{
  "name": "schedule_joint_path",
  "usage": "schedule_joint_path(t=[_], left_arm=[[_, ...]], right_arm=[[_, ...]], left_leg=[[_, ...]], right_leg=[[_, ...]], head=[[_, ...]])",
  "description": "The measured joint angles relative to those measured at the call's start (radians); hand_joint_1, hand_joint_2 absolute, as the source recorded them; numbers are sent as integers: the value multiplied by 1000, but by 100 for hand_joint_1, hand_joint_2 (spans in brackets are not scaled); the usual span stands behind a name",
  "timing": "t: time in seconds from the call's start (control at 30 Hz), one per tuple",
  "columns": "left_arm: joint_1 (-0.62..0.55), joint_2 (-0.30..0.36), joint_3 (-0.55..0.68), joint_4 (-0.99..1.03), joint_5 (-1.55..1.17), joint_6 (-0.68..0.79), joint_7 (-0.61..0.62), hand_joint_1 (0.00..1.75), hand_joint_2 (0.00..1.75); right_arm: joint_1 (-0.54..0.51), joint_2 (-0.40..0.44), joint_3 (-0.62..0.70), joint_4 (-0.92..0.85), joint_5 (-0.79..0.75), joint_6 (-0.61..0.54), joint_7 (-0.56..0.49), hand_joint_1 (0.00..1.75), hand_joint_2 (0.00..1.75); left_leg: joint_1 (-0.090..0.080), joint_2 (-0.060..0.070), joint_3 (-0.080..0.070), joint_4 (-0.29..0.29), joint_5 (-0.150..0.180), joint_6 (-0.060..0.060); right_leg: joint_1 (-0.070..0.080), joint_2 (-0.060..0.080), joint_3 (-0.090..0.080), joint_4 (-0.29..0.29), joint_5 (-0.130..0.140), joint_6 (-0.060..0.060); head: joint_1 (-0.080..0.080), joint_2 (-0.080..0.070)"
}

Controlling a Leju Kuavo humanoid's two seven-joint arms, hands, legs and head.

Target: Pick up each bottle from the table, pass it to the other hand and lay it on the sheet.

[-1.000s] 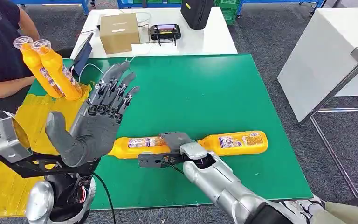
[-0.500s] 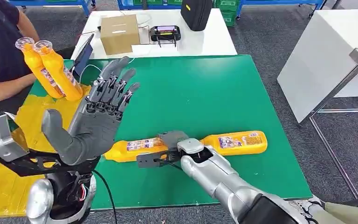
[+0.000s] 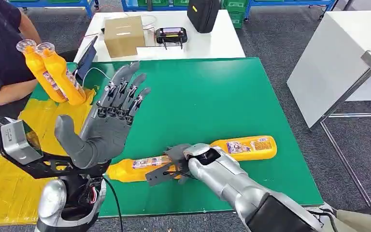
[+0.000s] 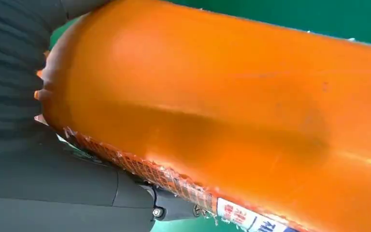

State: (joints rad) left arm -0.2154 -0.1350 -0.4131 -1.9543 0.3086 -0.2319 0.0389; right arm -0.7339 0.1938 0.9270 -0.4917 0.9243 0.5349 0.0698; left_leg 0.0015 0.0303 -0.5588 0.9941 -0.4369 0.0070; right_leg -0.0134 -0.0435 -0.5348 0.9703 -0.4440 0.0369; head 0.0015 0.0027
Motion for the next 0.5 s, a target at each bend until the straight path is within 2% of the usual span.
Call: schedule_joint_path(t=[0.5], left_arm=[[-34, -18, -24, -14, 20, 42, 69, 0, 0]], right_arm=[[-10, 6, 36, -5, -35, 15, 56, 175, 175]], left_leg=[[0, 0, 8, 0, 0, 0]], right_leg=[[0, 0, 8, 0, 0, 0]], head=[[0, 0]])
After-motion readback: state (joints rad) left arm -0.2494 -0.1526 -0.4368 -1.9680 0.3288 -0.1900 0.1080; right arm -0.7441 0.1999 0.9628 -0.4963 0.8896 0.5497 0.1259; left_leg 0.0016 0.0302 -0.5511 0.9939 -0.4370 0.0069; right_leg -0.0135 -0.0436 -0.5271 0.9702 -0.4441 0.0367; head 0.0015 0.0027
